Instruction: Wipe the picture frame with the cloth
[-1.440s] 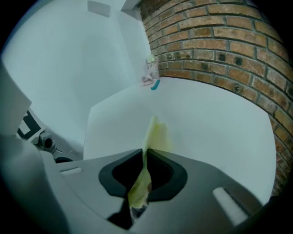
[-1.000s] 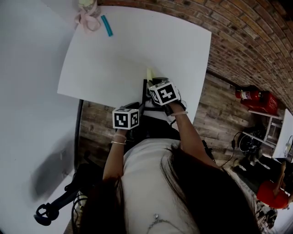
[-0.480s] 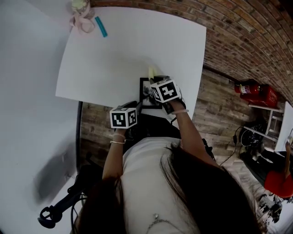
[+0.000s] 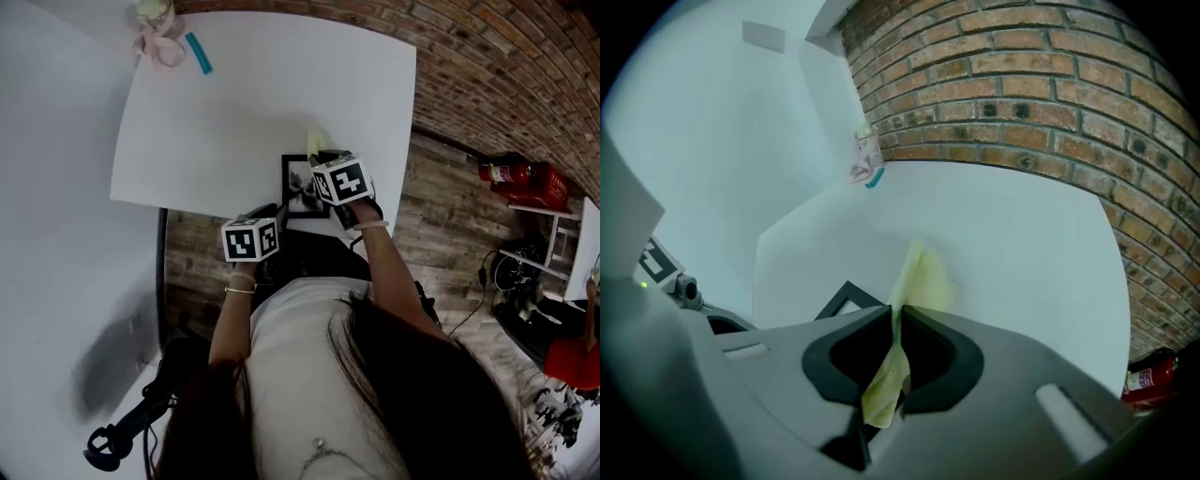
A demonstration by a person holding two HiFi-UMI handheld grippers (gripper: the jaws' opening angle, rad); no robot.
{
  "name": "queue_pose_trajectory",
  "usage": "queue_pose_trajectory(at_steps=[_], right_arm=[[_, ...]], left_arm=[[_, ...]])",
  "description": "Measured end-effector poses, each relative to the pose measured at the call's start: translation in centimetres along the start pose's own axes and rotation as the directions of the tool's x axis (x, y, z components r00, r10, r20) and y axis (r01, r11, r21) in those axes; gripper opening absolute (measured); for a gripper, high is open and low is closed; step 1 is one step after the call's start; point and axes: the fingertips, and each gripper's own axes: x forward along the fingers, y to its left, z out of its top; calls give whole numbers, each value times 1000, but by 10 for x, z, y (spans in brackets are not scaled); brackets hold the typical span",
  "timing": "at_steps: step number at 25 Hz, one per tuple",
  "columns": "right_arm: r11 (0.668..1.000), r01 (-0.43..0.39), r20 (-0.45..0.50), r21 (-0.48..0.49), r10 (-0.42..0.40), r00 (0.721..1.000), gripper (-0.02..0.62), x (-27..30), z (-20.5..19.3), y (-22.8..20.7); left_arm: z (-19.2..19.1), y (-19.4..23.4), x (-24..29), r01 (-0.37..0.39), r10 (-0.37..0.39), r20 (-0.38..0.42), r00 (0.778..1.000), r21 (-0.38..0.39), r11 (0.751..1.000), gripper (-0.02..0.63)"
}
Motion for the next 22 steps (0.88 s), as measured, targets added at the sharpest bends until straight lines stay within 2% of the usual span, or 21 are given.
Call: queue_pose_trajectory(at_steps=[14, 22], right_arm=[[996, 67, 21, 55, -68, 997, 37, -11, -7, -22], [983, 163, 15, 87, -165, 986, 37, -23, -16, -50]], left_arm=[[-1, 1, -1, -10, 10, 3, 1000, -8, 1000, 110], [-1, 1, -1, -11, 11, 5, 1000, -8, 1000, 110]])
